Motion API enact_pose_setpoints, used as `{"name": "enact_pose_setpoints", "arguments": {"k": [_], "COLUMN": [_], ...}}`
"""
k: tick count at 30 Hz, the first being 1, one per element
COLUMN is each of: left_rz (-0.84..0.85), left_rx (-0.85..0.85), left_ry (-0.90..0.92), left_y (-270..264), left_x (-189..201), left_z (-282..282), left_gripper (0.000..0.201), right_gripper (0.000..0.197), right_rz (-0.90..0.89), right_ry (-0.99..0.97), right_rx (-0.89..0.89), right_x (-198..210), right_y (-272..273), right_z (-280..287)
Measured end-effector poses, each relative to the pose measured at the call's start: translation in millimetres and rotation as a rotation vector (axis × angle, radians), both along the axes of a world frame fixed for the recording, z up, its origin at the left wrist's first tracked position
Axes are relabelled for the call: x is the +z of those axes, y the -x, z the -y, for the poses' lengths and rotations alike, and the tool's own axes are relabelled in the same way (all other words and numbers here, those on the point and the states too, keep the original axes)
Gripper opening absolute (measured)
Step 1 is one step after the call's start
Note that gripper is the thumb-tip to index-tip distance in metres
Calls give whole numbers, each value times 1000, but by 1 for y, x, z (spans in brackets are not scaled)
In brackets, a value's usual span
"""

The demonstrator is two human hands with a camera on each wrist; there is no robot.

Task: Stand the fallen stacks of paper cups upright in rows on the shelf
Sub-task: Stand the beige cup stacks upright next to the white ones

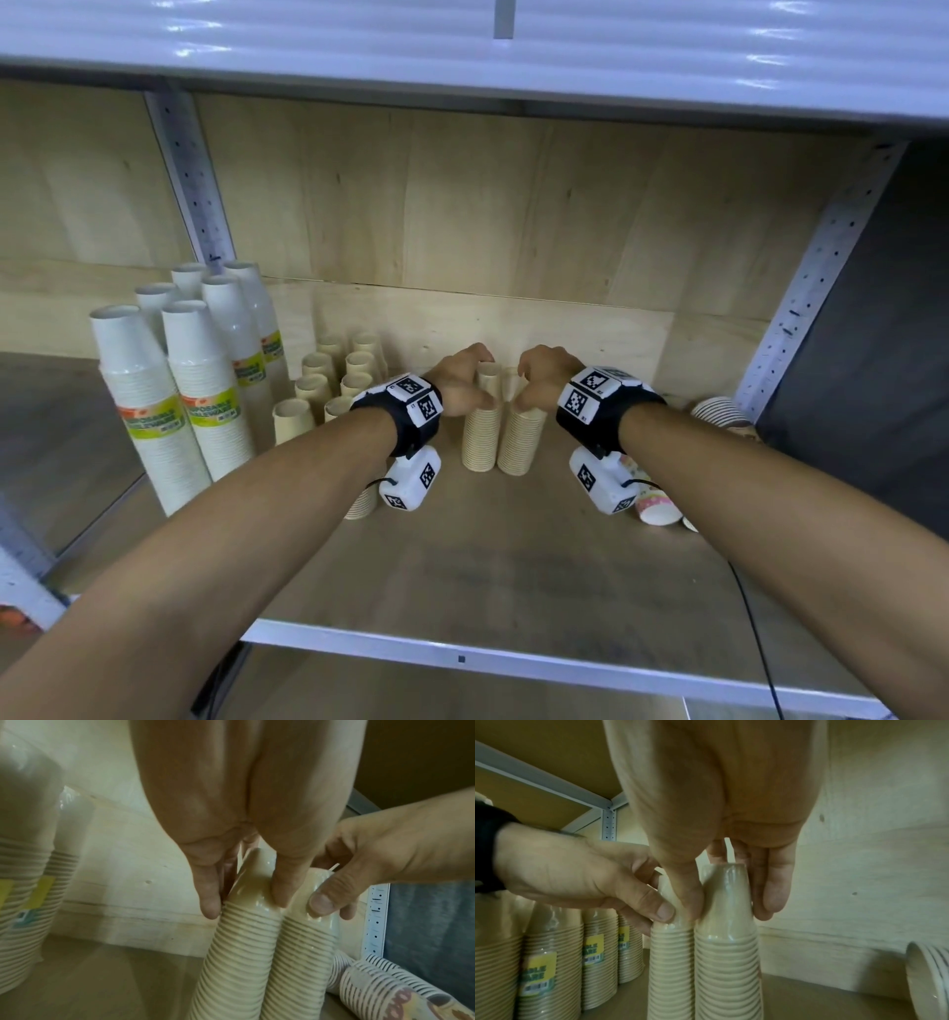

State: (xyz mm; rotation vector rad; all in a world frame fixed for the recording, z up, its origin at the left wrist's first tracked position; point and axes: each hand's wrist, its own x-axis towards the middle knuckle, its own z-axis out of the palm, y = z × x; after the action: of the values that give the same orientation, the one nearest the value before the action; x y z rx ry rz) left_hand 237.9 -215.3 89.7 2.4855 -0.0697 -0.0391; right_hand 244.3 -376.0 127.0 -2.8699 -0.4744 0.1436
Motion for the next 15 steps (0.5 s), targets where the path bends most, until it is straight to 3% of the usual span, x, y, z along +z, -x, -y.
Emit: {"name": "enact_pose_setpoints", "arguments": {"k": [8,13,15], "left_rz": [72,82,80], "left_rx": [82,21,21], "left_ry": [33,-56,-69], "left_y": [-3,-1,-1], "left_x": [16,24,25], "left_z": [3,8,8], "left_gripper": [40,31,40], "right_gripper": [37,24,37], "right_rz": [24,15,15], "right_ry": [-11,-48,-63], "right_rx": [29,-15,-34], "right_x": [15,13,12], "right_y": [1,-3,-4], "right_z": [0,-4,-4]}}
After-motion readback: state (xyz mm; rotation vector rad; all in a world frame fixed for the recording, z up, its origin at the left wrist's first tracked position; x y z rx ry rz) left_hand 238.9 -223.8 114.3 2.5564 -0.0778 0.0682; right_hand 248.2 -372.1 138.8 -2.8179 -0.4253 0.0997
